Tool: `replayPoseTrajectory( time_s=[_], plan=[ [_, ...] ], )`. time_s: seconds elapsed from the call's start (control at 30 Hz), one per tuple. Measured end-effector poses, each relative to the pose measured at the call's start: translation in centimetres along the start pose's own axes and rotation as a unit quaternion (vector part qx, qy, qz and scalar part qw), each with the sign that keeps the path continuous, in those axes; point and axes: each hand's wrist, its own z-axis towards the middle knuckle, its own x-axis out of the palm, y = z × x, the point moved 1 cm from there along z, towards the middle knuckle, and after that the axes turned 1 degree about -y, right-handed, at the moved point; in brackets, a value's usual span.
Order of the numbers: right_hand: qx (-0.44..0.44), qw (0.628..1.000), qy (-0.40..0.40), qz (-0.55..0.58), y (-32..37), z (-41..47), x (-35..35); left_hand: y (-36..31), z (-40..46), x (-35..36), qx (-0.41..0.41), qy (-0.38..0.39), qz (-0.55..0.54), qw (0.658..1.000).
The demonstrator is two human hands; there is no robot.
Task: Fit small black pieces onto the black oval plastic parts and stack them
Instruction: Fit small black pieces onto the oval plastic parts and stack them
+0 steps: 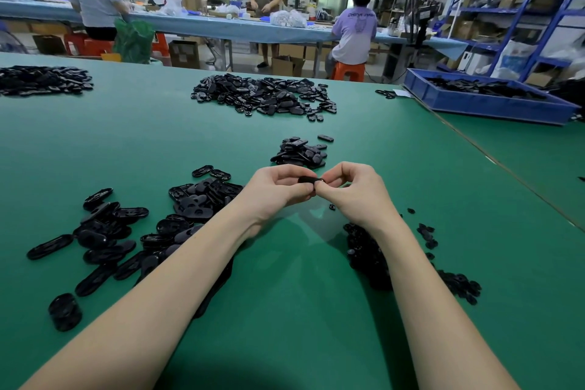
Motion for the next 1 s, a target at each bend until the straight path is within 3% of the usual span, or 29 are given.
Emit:
replayPoseTrajectory(
  time_s=[0.5, 0.6, 0.8, 0.9, 1.0],
  plan=[
    [-0.002, 0.999, 0.000, -0.034, -0.2, 0.0, 0.3, 0.4, 0.0, 0.5, 0.009, -0.052, 0.063, 0.997],
    [0.006, 1.000, 0.008, 0.011, -0.5, 0.0, 0.2, 0.3, 0.1, 0.3, 0.028, -0.030, 0.088, 0.995],
    [0.071, 0.989, 0.045, 0.126, -1.2, 0.2, -0.7, -0.2, 0.2, -0.8, 0.102, -0.021, 0.249, 0.963],
    [0.083, 0.988, 0.056, 0.118, -1.2, 0.1, -0.6, -0.2, 0.1, -1.3, 0.149, -0.039, 0.348, 0.925],
    [0.095, 0.989, 0.072, 0.092, -1.2, -0.1, -0.7, -0.2, 0.3, -1.7, 0.148, -0.069, 0.375, 0.912]
  ],
)
